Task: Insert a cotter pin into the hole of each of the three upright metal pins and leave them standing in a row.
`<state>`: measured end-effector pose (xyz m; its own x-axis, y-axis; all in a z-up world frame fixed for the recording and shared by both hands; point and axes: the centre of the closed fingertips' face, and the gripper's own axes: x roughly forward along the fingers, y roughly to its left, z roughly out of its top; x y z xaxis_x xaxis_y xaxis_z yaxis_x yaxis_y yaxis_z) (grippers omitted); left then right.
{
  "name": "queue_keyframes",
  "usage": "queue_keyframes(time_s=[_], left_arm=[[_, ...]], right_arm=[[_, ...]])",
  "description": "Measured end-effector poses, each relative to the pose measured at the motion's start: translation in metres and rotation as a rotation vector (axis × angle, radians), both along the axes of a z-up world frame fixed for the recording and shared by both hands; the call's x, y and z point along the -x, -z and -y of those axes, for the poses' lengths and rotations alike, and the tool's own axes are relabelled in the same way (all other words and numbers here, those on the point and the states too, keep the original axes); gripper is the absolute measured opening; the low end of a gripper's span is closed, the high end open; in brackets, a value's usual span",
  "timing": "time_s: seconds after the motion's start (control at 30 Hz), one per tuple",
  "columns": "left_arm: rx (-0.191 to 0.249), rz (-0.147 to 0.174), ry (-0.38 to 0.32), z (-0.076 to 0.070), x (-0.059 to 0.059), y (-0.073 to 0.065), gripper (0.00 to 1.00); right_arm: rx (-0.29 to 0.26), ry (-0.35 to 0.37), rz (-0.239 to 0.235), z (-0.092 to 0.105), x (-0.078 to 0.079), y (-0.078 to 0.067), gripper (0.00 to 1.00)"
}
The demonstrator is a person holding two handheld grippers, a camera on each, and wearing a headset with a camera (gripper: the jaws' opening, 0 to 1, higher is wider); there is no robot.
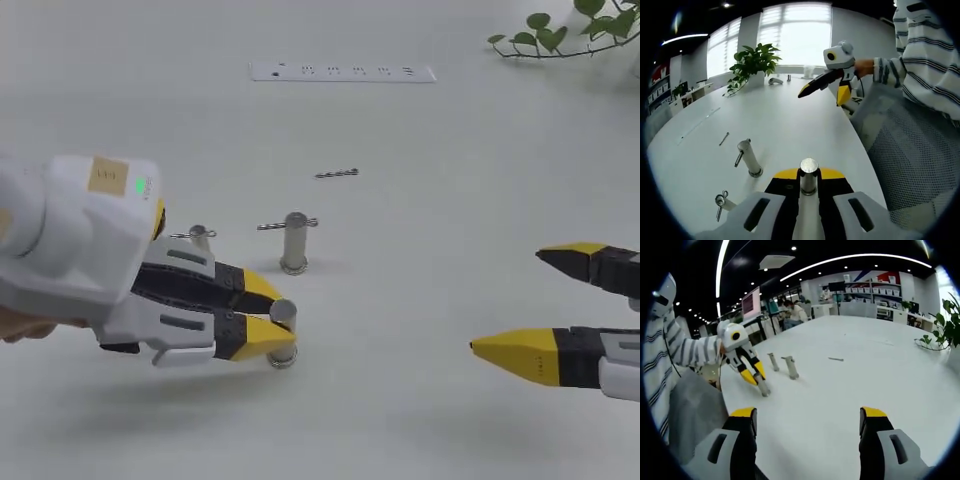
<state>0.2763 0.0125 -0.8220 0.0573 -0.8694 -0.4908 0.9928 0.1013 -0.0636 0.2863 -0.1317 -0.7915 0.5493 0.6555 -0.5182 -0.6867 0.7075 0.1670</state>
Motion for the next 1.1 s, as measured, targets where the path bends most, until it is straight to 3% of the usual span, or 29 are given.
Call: queue_keyframes(time_s=[0.7, 0.97, 1.1], left_arm=[[0.005, -0.035, -0.067, -0.0001, 0.0012, -0.0005, 0.13], [0.002, -0.06, -0.134, -0.0026, 0.0009, 0.0053, 0.26], [0.002, -0.085, -0.147, -0.005, 0.0039, 0.0067, 0.28]], right_arm=[[-0.008, -0.012, 0.008, 0.0003, 0.0021, -0.0021, 0.85], [-0.002, -0.021, 0.014, 0.0033, 0.0016, -0.0042, 0.85], [0.005, -0.035, 0.015, 0.0047, 0.0, -0.0052, 0.85]])
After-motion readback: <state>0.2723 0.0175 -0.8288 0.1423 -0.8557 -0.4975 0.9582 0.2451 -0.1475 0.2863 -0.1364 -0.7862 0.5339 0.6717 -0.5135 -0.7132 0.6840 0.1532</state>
